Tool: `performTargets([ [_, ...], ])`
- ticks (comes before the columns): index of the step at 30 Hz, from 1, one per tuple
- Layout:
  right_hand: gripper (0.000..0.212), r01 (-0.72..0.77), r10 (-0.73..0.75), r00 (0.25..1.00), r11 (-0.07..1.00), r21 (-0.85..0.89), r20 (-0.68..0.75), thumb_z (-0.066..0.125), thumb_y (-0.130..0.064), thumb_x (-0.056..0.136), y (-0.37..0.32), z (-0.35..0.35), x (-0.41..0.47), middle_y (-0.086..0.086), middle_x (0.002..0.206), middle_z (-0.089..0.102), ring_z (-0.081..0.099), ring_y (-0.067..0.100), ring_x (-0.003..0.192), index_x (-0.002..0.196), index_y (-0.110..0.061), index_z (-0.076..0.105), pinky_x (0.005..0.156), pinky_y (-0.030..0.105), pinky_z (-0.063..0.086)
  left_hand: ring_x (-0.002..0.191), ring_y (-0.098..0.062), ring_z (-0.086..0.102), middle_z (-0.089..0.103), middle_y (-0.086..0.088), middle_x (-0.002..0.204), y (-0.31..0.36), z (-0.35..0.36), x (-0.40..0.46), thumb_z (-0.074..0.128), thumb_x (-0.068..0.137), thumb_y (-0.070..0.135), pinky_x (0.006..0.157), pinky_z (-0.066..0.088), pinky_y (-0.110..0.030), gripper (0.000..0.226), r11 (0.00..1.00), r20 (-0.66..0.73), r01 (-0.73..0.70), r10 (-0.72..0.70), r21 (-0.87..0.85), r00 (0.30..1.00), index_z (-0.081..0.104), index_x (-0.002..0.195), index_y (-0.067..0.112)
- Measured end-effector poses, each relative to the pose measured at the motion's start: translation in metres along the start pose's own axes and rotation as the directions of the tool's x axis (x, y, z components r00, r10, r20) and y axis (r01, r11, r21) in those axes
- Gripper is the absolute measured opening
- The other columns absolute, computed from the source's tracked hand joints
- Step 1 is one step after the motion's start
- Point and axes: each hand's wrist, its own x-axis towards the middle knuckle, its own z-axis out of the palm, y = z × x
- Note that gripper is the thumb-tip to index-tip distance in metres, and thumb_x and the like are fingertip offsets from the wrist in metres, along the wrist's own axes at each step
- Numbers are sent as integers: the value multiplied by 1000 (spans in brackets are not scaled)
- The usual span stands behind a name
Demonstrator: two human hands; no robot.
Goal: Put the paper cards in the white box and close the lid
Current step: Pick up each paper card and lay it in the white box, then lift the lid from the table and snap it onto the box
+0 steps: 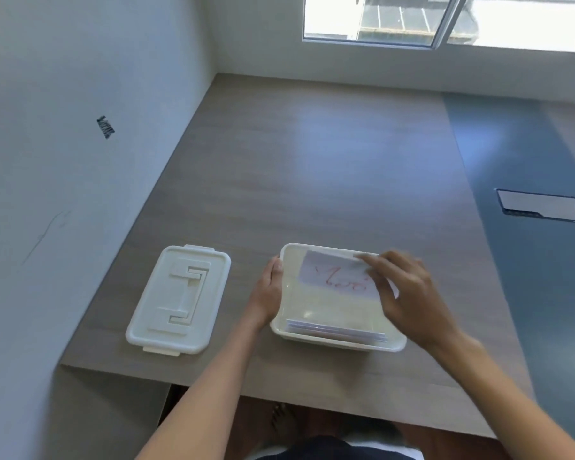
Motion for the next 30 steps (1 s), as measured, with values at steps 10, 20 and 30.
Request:
performTargets([
  [10,40,-118,121,877,992,-36,464,44,-13,98,-7,55,-66,-3,114,61,58,22,103,134,-28,56,89,31,42,121,-2,43,51,14,130,0,1,0,24,108,33,95,26,-15,43,999,-2,6,-6,45,1000,47,141,19],
  [20,29,-214,163,927,970,118,339,48,-28,101,-6,49,-34,0,107,67,66,22,95,119,-19,69,84,38,52,113,-5,43,49,12,122,1,0,0,22,108,33,92,25,-19,40,997,37,7,-10,78,999,48,135,19],
  [30,48,-58,104,924,989,-132,367,40,-41,102,10,93,75,5,156,40,31,25,148,145,-20,48,117,43,23,141,-29,38,32,-7,154,-11,-58,-3,18,98,63,113,32,-46,65,776,-19,-10,28,631,999,23,156,35],
])
